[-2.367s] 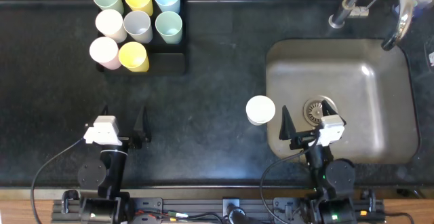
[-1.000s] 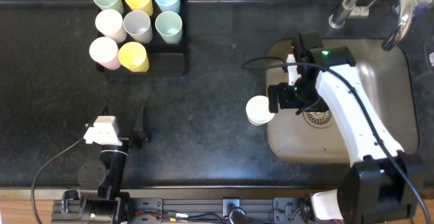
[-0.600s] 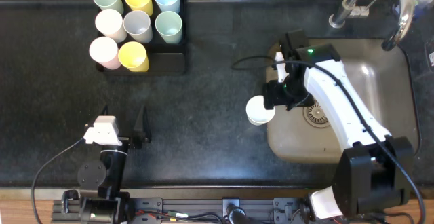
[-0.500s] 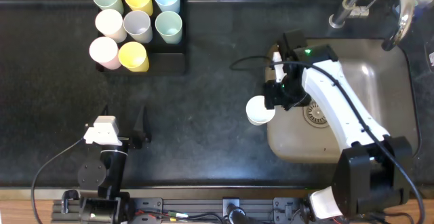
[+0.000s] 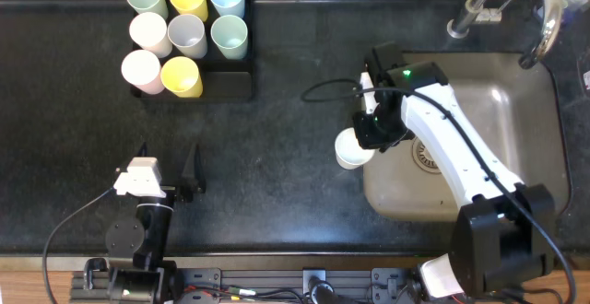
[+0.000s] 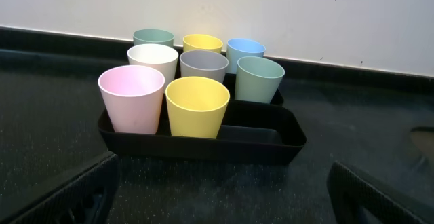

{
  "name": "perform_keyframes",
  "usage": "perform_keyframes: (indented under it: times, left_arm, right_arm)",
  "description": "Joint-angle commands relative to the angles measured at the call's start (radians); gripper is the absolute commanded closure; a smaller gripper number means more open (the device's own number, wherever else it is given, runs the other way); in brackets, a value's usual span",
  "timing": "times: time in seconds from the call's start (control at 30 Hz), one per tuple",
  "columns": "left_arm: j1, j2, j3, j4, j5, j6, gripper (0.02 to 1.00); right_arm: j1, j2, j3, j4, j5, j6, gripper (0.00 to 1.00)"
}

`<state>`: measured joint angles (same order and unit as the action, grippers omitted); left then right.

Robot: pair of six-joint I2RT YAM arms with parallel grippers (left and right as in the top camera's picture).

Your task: Store Cups

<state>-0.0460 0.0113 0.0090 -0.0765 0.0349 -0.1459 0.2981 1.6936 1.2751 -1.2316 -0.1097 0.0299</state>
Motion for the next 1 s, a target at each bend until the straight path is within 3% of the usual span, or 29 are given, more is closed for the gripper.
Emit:
perform_keyframes:
  times: [0.03, 0.33, 0.53, 0.73, 1.0]
  left_arm:
    - [-0.007, -0.008, -0.001, -0.004, 0.016, 0.011, 0.018]
    - [-0.007, -0.008, -0.001, -0.004, 0.016, 0.011, 0.018]
    - [-0.007, -0.008, -0.001, -0.004, 0.016, 0.011, 0.018]
    - [-0.007, -0.008, -0.001, -0.004, 0.016, 0.011, 0.018]
    - [-0.007, -0.008, -0.001, -0.004, 0.016, 0.011, 0.020]
  right_arm:
    - [0.013, 0.003, 0.024, 0.006, -0.033, 0.011, 0.956]
    - [0.016, -0.214, 0.035, 0.044, -0.032, 0.035, 0.958]
    - [0.079, -0.353, 0.210, 0.058, -0.009, 0.202, 0.958]
    - [0.278, -0.181, 0.560, -0.001, 0.115, 0.282, 0.956]
    - [0.379, 0.144, 0.882, -0.069, 0.148, 0.309, 0.958]
